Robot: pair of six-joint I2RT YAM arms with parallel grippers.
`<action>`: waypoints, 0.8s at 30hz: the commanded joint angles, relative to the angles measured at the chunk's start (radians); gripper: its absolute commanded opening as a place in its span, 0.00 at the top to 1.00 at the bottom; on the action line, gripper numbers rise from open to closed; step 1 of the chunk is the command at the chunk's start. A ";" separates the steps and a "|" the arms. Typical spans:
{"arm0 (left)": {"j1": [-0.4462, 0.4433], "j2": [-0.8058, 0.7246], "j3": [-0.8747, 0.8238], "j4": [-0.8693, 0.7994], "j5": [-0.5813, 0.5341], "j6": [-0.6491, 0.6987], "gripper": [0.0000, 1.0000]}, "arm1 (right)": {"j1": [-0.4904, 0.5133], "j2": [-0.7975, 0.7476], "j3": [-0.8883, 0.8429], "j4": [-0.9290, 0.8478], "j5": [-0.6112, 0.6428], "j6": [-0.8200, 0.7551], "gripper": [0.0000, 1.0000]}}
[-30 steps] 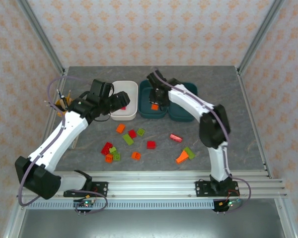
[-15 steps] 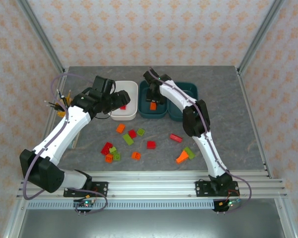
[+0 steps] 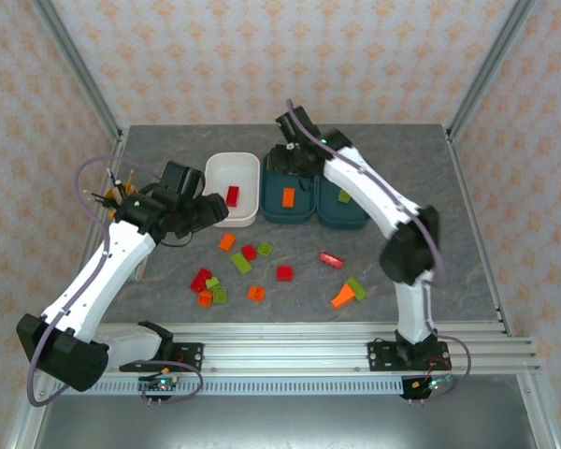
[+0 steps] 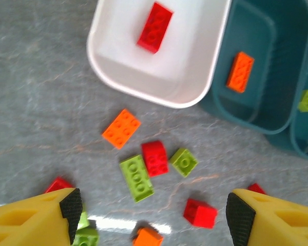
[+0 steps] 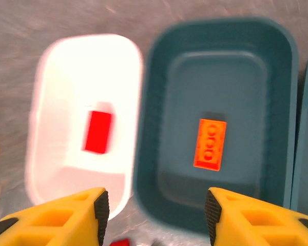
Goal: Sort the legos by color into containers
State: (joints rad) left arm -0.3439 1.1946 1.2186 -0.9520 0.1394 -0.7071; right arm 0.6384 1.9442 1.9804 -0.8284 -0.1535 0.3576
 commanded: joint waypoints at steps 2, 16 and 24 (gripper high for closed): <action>0.011 -0.028 -0.105 -0.137 -0.049 0.032 0.24 | 0.047 -0.286 -0.392 0.315 -0.137 -0.087 0.45; 0.009 0.199 -0.306 0.031 -0.035 0.214 0.22 | 0.158 -0.574 -0.961 0.553 -0.252 -0.011 0.42; 0.010 0.339 -0.298 0.088 -0.052 0.265 0.22 | 0.158 -0.548 -0.919 0.512 -0.262 -0.026 0.42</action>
State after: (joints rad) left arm -0.3439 1.5066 0.9081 -0.8879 0.1219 -0.4828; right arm 0.7914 1.4048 1.0214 -0.3279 -0.4015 0.3321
